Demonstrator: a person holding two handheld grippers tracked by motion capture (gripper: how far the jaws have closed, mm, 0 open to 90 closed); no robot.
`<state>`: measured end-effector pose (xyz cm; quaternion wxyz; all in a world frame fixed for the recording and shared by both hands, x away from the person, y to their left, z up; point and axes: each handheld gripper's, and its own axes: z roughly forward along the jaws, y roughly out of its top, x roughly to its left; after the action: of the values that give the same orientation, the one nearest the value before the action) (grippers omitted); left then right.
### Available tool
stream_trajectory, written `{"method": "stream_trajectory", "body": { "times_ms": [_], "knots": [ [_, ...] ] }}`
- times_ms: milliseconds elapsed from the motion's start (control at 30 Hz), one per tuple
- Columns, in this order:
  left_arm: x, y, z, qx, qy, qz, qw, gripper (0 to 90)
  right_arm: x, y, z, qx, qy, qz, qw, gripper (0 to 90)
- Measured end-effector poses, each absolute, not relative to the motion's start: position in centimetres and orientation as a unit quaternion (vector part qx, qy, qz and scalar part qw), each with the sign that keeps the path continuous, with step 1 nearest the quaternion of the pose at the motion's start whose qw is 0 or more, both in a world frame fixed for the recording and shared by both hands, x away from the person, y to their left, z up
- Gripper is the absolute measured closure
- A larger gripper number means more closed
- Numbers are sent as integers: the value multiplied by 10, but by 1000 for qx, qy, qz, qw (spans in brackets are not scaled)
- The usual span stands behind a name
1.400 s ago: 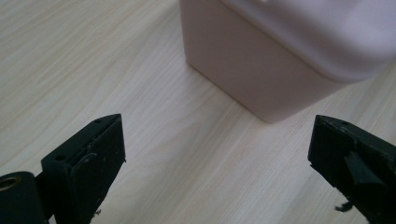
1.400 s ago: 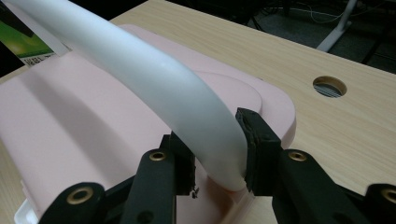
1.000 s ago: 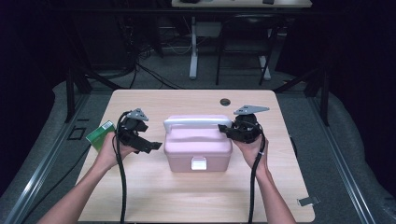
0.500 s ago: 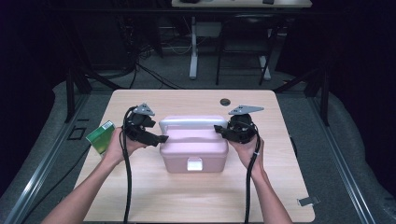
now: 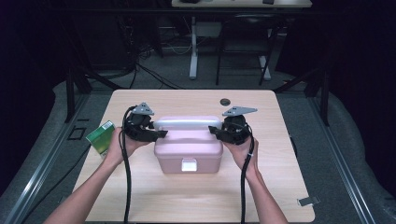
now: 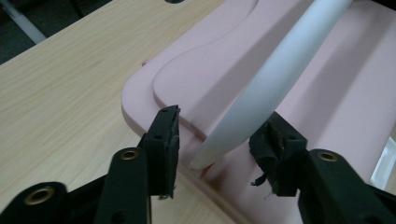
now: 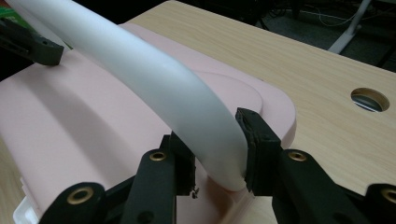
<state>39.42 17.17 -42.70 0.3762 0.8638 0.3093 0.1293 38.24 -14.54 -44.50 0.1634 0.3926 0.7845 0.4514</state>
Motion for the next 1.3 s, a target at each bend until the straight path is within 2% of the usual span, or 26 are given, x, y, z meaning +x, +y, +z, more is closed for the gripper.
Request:
{"method": "stream_trajectory", "body": {
  "times_ms": [233,467,767,967,1133,1300],
  "knots": [
    [393,175,-426,863,310,135,376,706,381,-143,-444,388,789,447,165,688],
    [392,175,-425,869,303,136,367,720,382,-141,-441,379,801,436,161,685],
    [394,174,-423,874,302,129,358,725,384,-138,-428,351,829,405,159,566],
    [398,170,-417,889,295,123,328,727,387,-133,-412,315,865,354,165,611],
    [397,171,-416,891,295,119,325,710,393,-131,-409,304,886,321,142,639],
    [397,174,-414,892,299,111,320,603,396,-131,-409,297,892,309,143,701]
  ]
}}
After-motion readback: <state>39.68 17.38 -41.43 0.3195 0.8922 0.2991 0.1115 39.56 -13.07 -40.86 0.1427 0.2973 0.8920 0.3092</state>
